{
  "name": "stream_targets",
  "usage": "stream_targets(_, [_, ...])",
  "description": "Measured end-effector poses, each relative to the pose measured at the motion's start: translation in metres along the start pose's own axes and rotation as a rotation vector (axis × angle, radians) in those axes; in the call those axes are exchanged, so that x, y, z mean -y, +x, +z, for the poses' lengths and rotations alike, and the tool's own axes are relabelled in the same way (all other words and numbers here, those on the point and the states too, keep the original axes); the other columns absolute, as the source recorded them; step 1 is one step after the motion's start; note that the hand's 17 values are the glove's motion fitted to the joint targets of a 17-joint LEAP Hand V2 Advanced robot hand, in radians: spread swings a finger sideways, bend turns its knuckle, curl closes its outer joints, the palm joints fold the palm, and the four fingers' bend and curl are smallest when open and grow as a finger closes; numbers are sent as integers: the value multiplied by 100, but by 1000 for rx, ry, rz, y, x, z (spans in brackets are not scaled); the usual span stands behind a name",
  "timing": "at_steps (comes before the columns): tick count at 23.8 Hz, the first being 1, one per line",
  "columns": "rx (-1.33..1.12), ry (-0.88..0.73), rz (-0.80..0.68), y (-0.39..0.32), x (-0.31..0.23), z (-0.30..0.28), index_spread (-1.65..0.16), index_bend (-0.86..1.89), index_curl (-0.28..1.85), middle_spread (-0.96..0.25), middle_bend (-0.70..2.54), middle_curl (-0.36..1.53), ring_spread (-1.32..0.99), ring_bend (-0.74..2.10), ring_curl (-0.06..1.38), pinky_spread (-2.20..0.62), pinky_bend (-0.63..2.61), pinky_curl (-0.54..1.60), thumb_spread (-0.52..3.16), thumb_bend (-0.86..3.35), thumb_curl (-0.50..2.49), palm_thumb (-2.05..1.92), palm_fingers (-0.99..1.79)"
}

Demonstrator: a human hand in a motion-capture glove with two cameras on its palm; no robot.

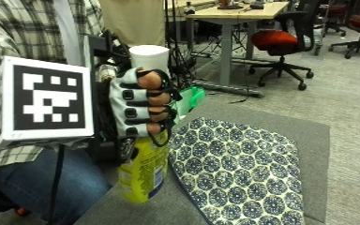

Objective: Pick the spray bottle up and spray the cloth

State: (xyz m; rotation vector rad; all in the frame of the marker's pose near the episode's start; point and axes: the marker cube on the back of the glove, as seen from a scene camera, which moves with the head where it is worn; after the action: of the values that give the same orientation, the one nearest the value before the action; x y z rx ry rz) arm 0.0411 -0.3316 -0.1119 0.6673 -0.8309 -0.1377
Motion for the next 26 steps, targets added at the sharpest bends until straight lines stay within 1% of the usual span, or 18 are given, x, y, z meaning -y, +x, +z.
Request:
stream_targets(10, [-182, -253, -84, -26, -21, 53, -31, 17, 48, -17, 49, 51, -22, 58, 45, -17, 55, 36, 20, -3, 75, 110, 125])
stream_targets(18, [-337, -399, -168, -40, -31, 80, -31, 17, 50, -18, 49, 52, -22, 58, 46, -17, 54, 37, 20, -3, 77, 109, 124])
stream_targets(26, [-586, -546, -232, -41, -38, 103, -31, 17, 51, -18, 49, 52, -22, 58, 46, -17, 54, 37, 19, -3, 78, 109, 124])
